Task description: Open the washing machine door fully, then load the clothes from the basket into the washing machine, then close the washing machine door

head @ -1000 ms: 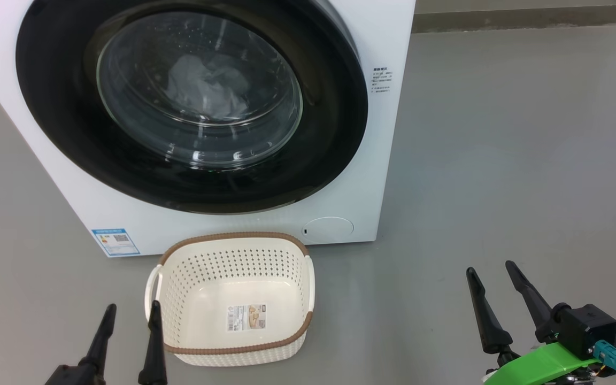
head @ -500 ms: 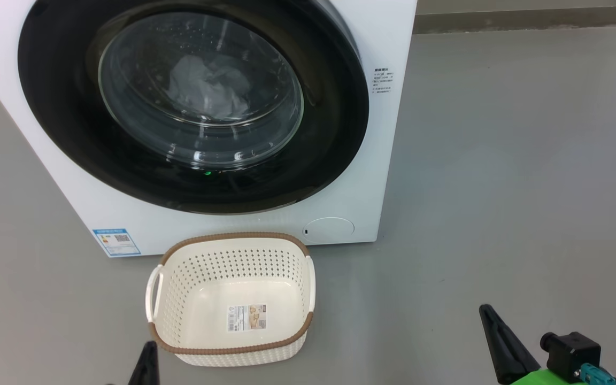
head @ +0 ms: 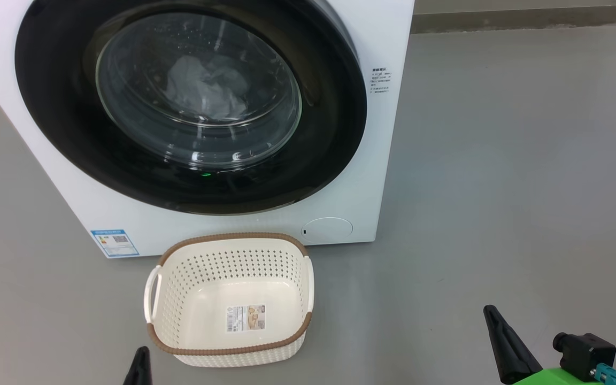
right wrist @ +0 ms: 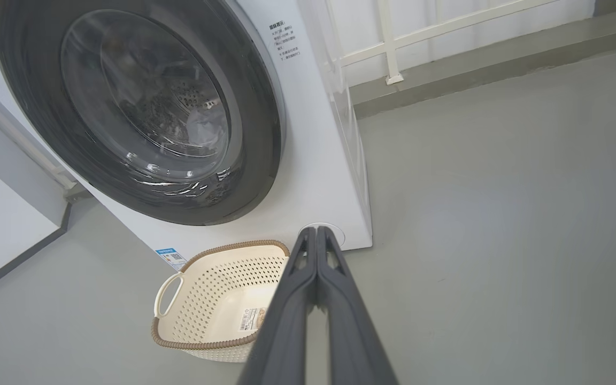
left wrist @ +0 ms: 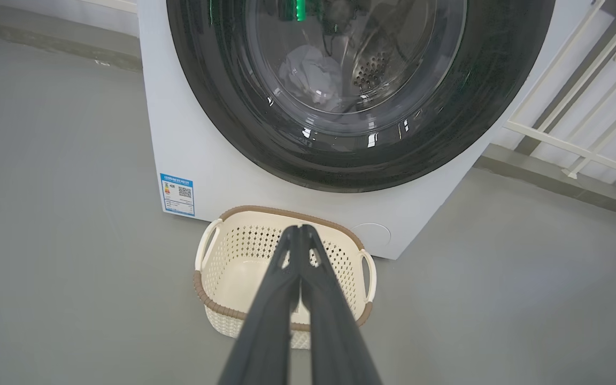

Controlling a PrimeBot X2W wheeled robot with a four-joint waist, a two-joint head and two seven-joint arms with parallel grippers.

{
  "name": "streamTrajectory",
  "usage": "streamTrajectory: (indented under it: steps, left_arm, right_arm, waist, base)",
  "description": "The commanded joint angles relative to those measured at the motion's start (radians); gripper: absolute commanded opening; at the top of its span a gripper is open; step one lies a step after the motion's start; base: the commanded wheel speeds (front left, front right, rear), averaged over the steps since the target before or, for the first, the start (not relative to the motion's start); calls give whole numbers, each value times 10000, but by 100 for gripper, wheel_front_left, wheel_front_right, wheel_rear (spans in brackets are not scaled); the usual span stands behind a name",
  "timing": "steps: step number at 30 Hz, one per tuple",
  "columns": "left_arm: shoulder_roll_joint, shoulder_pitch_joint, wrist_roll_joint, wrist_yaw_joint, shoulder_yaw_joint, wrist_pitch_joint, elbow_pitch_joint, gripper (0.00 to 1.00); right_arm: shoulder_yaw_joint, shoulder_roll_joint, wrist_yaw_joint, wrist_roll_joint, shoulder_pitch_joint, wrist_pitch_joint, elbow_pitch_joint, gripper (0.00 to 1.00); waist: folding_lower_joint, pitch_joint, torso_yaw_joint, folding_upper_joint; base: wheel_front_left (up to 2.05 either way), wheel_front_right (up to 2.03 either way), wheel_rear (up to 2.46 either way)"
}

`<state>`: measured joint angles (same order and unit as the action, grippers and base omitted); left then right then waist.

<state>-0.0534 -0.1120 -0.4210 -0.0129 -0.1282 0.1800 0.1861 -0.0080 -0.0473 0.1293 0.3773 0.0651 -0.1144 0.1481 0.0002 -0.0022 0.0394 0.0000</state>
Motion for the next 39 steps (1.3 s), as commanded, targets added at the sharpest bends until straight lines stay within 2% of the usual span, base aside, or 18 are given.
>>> streamTrajectory:
  steps: [1, 39]
  left_arm:
    - [-78, 382, -321, 99, 173, -63, -175, 0]
    - [-57, 1017, -4372, 566, 938, -1049, 94, 0]
  right_arm:
    - [-6, -85, 2, 362, -299, 44, -185, 0]
    - [-184, -202, 6, 4693, -785, 671, 208, 0]
  waist:
    - [-1, 1, -8, 0]
    - [-2, 20, -143, 0]
  base:
    - [0, 0, 0]
    - [0, 0, 0]
